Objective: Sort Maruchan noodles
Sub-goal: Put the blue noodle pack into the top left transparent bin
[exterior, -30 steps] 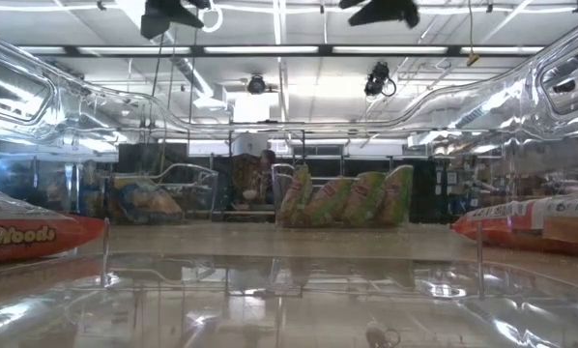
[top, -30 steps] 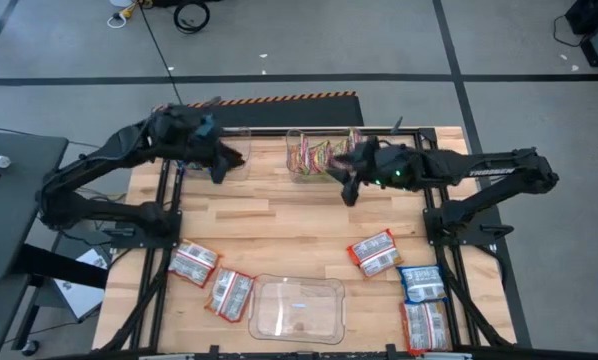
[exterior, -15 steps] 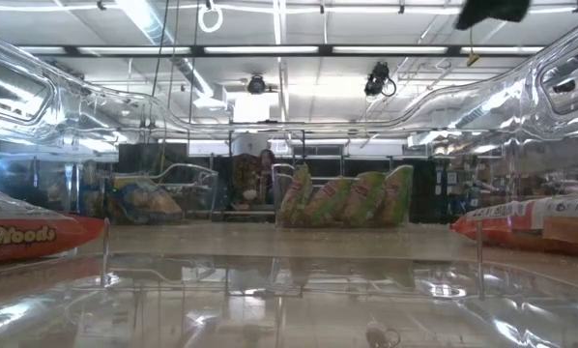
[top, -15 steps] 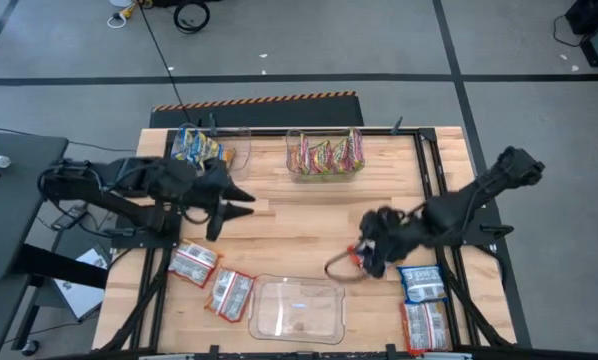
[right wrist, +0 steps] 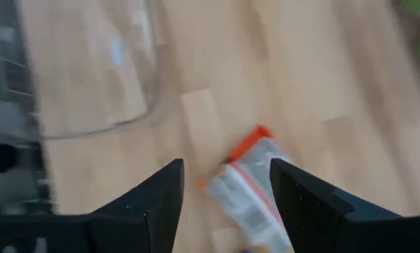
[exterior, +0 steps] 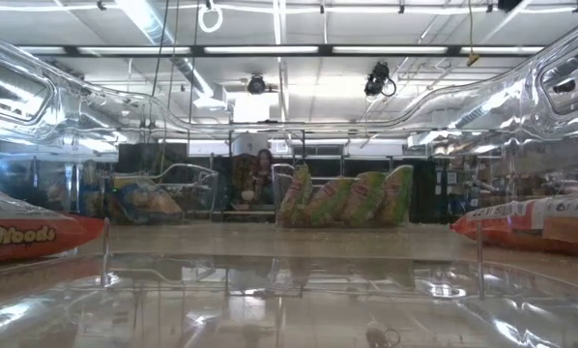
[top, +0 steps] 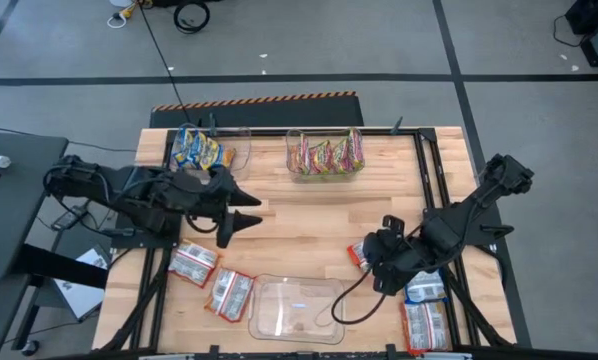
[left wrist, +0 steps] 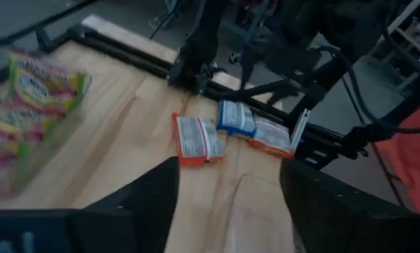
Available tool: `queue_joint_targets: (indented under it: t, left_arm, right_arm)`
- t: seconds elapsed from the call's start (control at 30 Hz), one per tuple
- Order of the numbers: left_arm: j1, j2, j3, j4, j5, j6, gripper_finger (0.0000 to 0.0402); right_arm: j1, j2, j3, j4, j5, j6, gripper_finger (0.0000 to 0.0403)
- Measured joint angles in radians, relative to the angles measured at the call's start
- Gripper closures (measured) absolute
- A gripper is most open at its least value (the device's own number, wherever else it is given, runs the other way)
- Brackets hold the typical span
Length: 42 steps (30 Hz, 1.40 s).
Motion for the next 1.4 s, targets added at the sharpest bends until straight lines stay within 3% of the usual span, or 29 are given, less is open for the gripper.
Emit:
queue_joint_targets:
  t: [0.2,0.43,0.6,0.77,1.0,1.2,1.4]
  left_arm:
    - [-0.097,0.072,0.000,0.018,-0.029,-0.117,0.0122]
    - [-0.225,0.176,0.000,0.069,-0.271,-0.177,0.0136]
    - [-0.256,0.252,0.000,0.132,-0.316,-0.190,0.0141]
    - [-0.253,0.320,0.000,0.150,-0.322,-0.186,0.0141]
    - [-0.250,0.346,0.000,0.145,-0.321,-0.177,0.0141]
    - [-0.267,0.263,-0.002,0.096,-0.382,-0.109,0.0144]
    - [-0.270,0.078,0.000,0.107,-0.525,0.049,0.0156]
  right_arm:
    - [0.000,0.005,-0.033,-0.027,0.059,-0.096,0.0140]
    - [0.069,-0.034,-0.129,-0.114,0.016,0.089,0.0111]
    - [0.086,-0.052,-0.240,-0.030,-0.175,0.100,0.0115]
    - [0.197,0.014,-0.378,0.065,-0.373,0.144,0.0119]
    - [0.273,0.132,-0.481,0.085,-0.472,0.124,0.0128]
    - [0.274,0.185,-0.487,0.144,-0.484,0.084,0.0179]
    - [0.248,0.132,-0.491,0.153,-0.406,0.163,0.0303]
